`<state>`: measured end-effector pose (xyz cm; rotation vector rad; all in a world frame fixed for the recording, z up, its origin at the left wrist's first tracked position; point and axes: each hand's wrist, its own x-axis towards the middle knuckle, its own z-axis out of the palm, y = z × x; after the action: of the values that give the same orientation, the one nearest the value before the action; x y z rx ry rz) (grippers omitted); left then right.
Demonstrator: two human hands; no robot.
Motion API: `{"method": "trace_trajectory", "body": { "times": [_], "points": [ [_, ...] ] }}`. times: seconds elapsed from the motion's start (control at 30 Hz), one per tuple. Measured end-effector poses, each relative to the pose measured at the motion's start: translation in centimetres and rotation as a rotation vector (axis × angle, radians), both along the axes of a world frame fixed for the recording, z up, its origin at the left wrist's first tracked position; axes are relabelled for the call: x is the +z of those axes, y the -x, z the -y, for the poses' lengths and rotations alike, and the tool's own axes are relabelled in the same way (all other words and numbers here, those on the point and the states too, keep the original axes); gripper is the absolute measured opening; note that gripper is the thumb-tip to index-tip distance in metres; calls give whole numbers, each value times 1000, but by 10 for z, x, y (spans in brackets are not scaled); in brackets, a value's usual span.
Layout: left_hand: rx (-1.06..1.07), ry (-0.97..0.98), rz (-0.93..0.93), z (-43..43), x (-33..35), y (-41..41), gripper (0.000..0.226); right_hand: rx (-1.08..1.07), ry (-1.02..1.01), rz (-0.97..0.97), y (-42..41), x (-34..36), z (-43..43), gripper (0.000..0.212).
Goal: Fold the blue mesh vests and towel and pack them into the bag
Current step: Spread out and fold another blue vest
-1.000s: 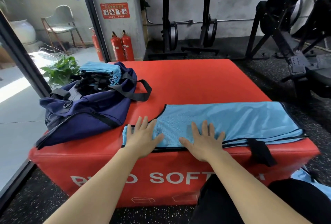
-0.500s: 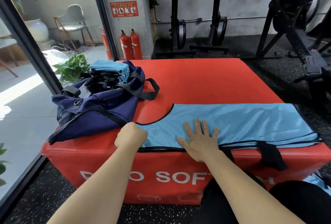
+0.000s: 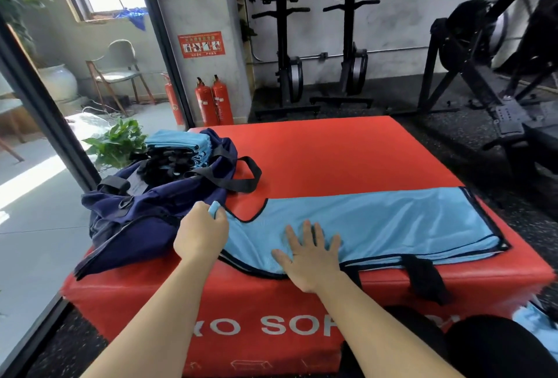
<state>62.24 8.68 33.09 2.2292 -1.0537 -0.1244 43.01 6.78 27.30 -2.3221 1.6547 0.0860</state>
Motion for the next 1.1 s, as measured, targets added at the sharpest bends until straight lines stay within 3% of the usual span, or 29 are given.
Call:
{"method": "trace_trajectory", "body": {
  "times": [0.17,0.3,0.37,0.47,0.57,0.7,0.73,0.83,0.93,1.0,1.1],
  "points": [
    [-164,79,-36,20,11,45,29,-193,93,-45,61,8,18,73],
    [-374,-9,-62,38,-3,113,20,-247,100,-103,109,-6,10,76],
    [-445,-75,-77,45,-16,142,14,-233,127,-72,123,-9,7,95],
    [-491,-213,53,55,-33,171,15,-188,111,-57,144,-14,5,129],
    [-511,-363,140,64,-44,187,15,-202,93,-46,167,-18,4,132],
    [-521,-492,121,76,-43,192,13,-346,130,-125,212,-17,9,139],
    [-533,-516,121,79,-41,194,12,-387,122,-140,220,-15,10,132],
    [-524,-564,153,79,-34,199,6,-440,84,-173,229,-7,13,83],
    [-494,-501,162,76,-32,204,3,-357,168,-98,224,-3,19,70],
    [-486,-387,148,78,-24,214,9,-287,265,60,225,0,25,64],
    [-528,-193,126,92,4,246,22,-318,256,454,224,11,36,29]
  ]
}}
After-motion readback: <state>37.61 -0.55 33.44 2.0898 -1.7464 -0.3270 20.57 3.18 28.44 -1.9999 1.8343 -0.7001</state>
